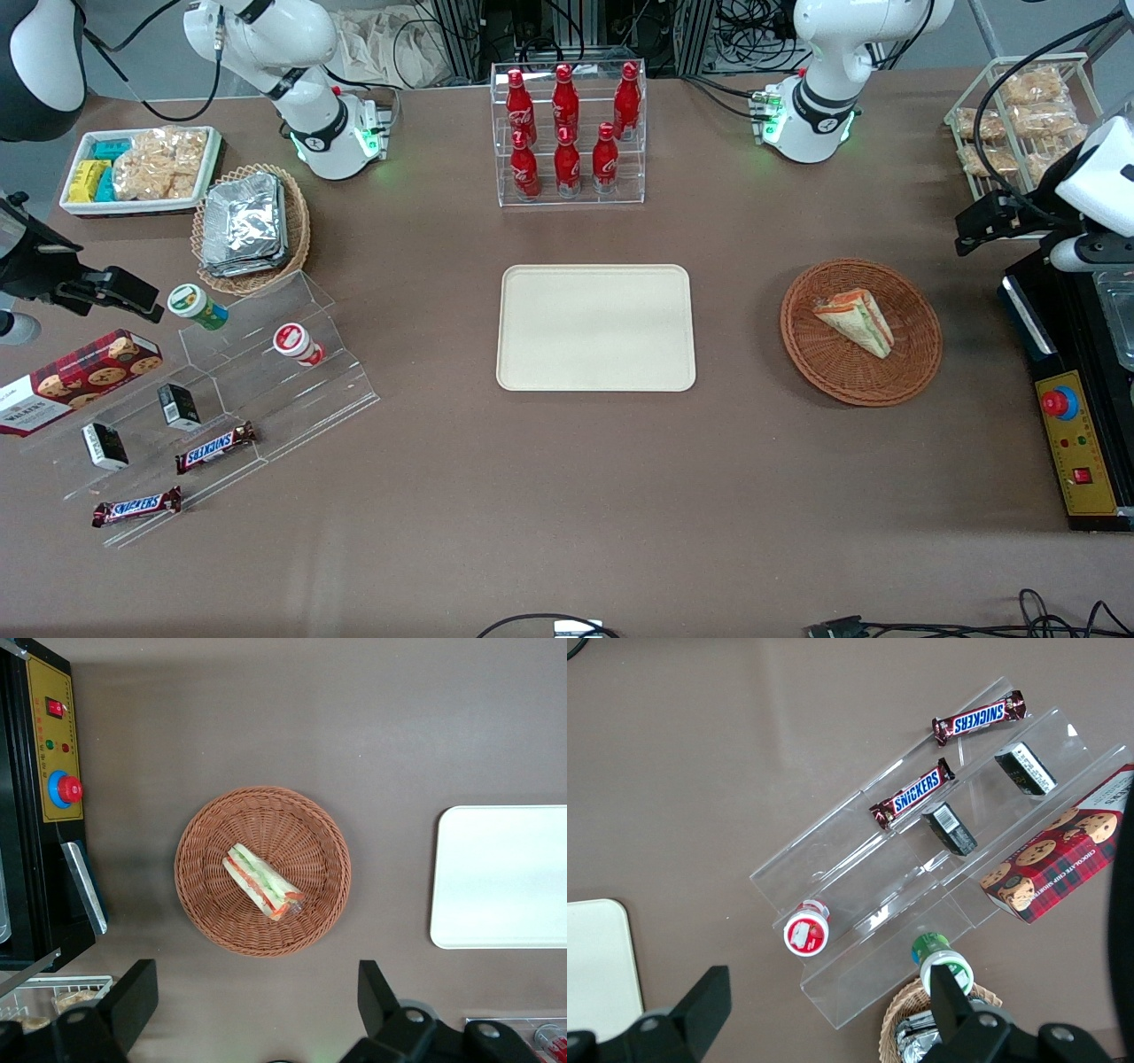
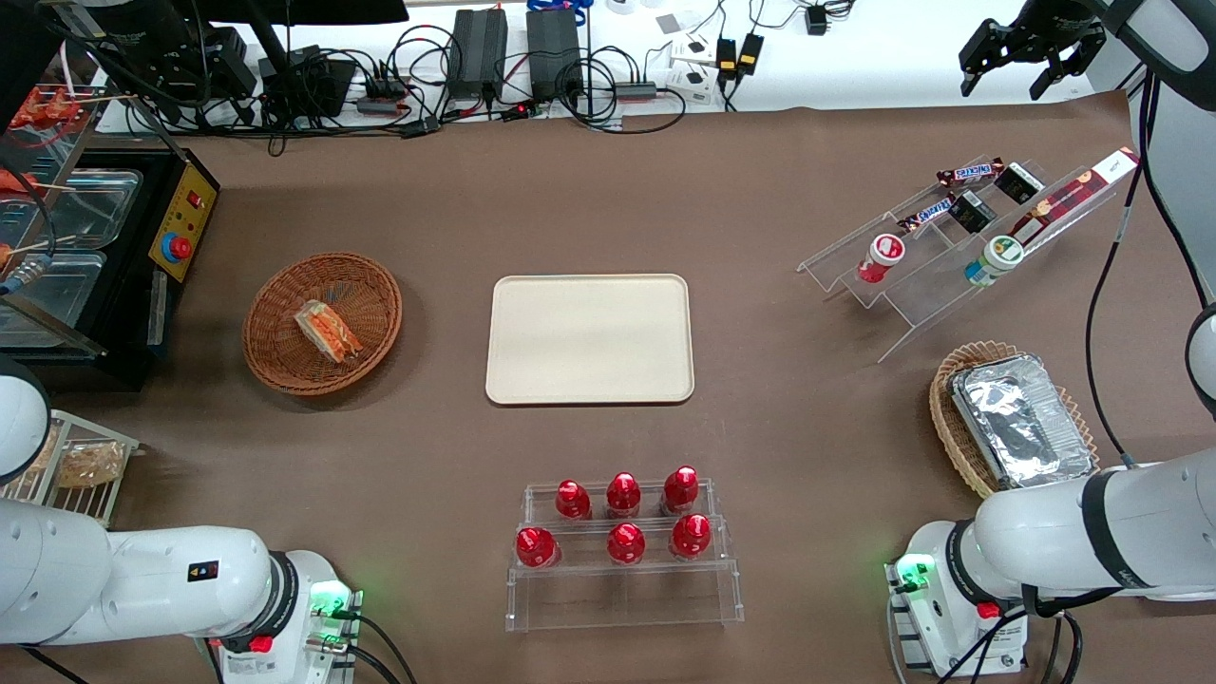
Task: Place sandwich from basket to tray
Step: 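Move the open left gripper over the sandwich in the wicker basket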
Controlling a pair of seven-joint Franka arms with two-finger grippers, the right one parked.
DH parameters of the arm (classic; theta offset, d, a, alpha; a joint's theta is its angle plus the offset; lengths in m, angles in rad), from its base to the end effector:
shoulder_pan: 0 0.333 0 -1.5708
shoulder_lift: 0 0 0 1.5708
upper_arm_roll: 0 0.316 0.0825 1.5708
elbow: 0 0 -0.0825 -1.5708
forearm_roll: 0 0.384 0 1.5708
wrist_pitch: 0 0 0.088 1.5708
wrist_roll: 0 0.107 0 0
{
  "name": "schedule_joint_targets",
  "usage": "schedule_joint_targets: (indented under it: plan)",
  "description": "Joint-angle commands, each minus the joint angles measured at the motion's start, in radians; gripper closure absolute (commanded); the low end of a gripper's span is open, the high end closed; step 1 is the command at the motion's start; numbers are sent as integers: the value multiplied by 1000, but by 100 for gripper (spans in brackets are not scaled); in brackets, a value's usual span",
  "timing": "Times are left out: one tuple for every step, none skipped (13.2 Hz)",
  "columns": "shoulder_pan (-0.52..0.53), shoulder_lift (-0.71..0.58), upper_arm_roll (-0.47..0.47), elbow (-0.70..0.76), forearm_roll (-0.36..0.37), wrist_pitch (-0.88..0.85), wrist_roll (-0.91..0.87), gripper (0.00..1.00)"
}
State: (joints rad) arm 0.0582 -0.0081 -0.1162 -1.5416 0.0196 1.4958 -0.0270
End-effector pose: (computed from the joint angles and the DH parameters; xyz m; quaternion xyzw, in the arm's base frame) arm 0.5437 -0.0296 0.6362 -0.9997 0.0149 0.0184 0.0111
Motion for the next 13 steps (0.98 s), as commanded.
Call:
schedule_joint_targets:
  plan:
    - [-1, 7, 1, 28, -10, -25, 15, 0]
    - [2, 8, 3, 34, -12, -25, 19, 0]
    - [3, 8, 4, 32, -10, -26, 31, 0]
    - [3, 10, 4, 28, -9, -26, 29, 0]
    - [3, 20, 6, 23, -9, -29, 13, 0]
    - [3, 22, 6, -3, -9, -31, -2, 0]
    - [5, 17, 7, -43, -7, -14, -25, 0]
    - [5, 7, 19, -84, -7, 19, -43, 0]
    - [5, -18, 41, -142, -9, 61, -54, 0]
    - [5, -50, 55, -213, -10, 114, -60, 0]
    - [5, -88, 65, -300, -10, 171, -80, 0]
    - [3, -117, 73, -369, -10, 220, -105, 0]
    - [3, -133, 75, -426, -10, 265, -131, 0]
